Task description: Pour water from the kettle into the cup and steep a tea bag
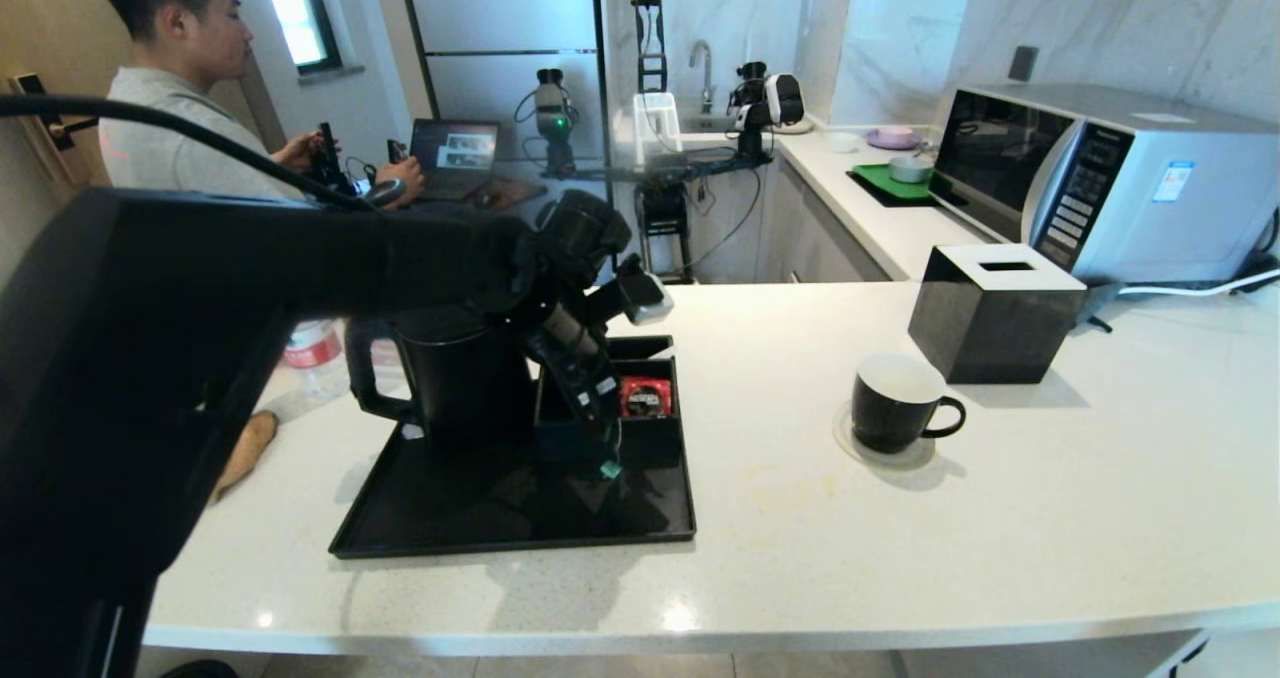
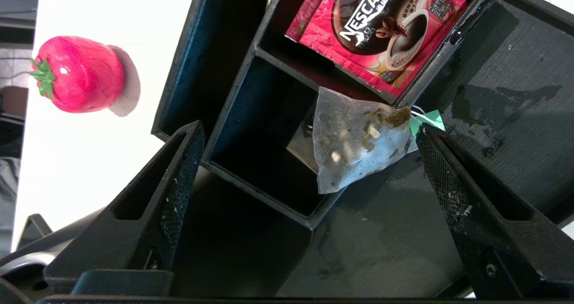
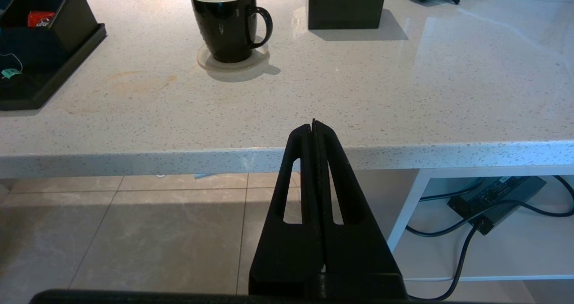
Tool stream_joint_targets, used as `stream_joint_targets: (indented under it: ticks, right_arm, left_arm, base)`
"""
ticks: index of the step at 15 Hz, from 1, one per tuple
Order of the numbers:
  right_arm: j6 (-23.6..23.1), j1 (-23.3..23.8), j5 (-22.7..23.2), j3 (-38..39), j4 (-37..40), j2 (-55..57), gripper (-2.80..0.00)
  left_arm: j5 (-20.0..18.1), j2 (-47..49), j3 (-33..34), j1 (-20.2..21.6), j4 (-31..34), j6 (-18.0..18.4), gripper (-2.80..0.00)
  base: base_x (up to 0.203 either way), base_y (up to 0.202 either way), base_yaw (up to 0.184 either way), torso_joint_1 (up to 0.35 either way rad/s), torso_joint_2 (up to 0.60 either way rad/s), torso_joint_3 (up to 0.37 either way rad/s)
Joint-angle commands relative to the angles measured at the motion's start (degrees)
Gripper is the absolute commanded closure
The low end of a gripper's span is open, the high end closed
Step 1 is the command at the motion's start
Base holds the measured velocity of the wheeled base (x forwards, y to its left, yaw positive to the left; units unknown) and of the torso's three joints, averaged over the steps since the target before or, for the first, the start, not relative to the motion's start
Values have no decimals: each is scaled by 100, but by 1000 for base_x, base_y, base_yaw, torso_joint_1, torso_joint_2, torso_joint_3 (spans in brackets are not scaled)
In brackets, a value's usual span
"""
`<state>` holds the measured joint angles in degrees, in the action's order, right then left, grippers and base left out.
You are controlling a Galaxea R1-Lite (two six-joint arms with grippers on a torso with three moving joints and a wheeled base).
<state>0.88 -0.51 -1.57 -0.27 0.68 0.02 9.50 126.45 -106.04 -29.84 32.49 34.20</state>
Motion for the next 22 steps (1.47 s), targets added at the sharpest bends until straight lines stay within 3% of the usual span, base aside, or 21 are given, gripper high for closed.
stream_joint_targets:
  ticks: [1,22]
  right_arm:
    - [0,-2,-2,0,2,-2,0]
    - [0,-2,-2,0,2,-2,0]
  left_arm:
    - [8,28,13,5,30,-27,-280]
    - [-44,169,13,-165,407,-408,-280]
  base:
    - [0,0,0,0,0,0]
    - [0,0,0,0,0,0]
